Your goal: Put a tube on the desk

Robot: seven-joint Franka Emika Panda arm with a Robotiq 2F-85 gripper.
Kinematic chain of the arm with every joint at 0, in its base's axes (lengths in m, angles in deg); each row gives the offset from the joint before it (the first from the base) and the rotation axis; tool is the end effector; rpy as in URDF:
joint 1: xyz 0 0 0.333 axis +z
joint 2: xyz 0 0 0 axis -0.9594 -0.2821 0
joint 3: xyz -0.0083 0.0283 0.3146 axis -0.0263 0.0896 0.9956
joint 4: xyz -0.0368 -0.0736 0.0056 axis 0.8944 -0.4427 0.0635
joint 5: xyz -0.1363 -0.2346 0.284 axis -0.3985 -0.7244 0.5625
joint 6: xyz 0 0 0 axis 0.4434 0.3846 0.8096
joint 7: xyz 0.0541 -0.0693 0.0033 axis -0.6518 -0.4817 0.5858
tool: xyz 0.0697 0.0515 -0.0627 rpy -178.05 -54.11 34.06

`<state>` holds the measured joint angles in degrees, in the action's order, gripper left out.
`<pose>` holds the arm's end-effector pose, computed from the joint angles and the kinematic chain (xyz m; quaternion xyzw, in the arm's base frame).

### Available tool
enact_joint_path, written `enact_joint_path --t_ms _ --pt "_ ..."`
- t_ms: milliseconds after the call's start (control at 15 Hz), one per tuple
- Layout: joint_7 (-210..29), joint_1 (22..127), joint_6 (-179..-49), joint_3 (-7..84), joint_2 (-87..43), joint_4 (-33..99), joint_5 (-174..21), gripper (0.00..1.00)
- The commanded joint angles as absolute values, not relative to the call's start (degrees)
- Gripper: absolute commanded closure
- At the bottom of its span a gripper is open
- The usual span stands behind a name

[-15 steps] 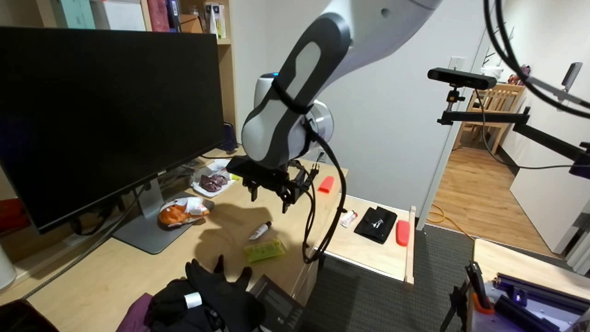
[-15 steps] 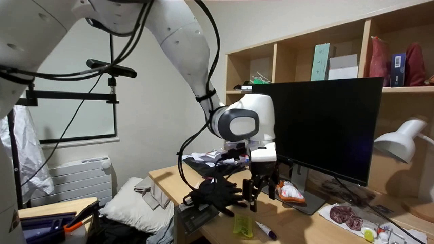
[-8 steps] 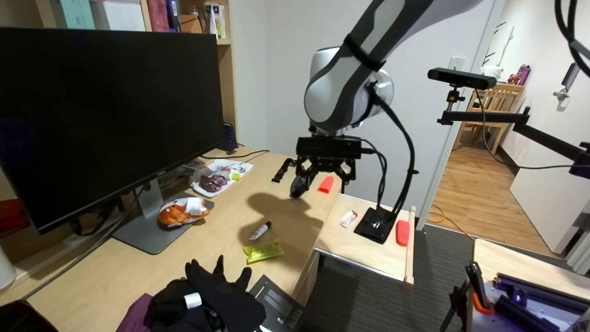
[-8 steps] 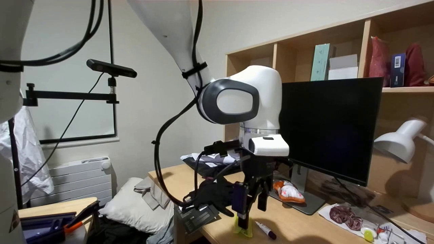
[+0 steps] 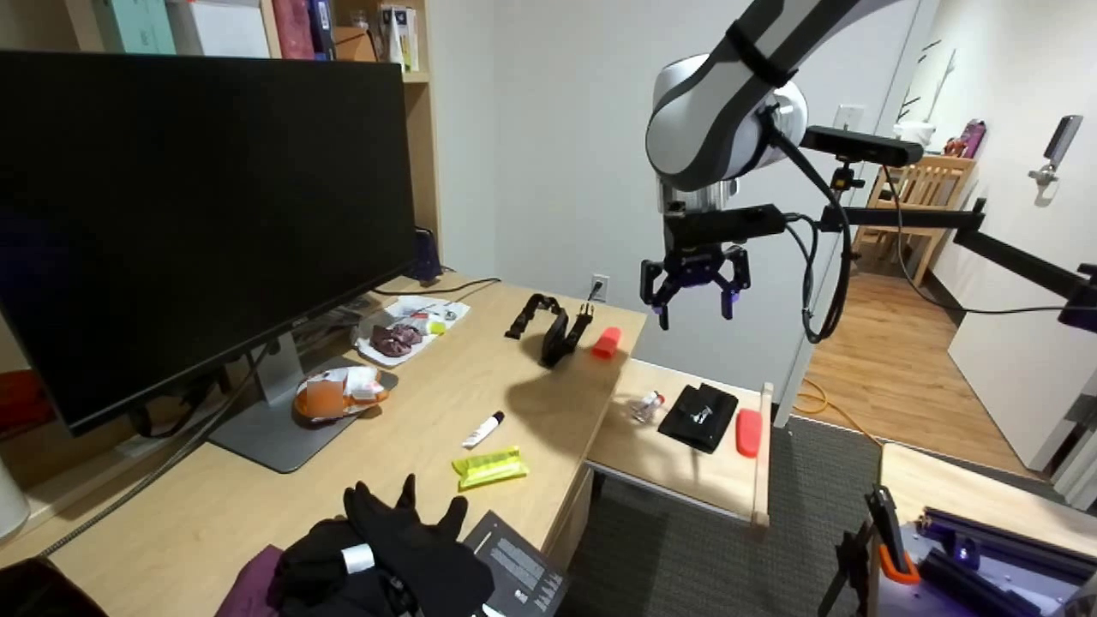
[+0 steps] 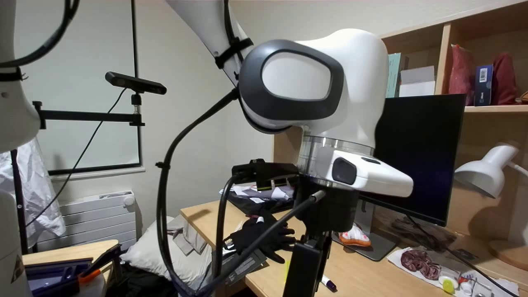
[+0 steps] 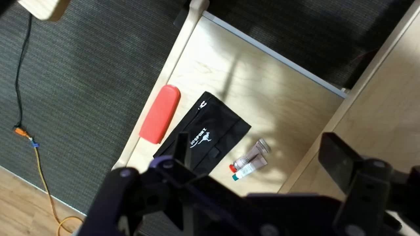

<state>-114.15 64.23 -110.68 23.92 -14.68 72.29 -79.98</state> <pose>0.4431 -0.2430 0.2673 0.8932 -0.4368 -0.0864 0.0633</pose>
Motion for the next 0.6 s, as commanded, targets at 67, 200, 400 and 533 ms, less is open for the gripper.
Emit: enact_joint_path --t_ms 67,200,400,533 --pt "-113.9 63.1 -110.6 24.8 -14.5 72.2 -80.2 0.0" --pt "-113.9 63.2 -110.6 24.9 -14.6 72.2 -80.1 0.0" --pt "-113.9 63.2 -110.6 25.0 -14.6 72.2 -80.1 0.0" --pt "-113.9 63.2 -110.6 25.0 -14.6 72.2 -80.1 0.0"
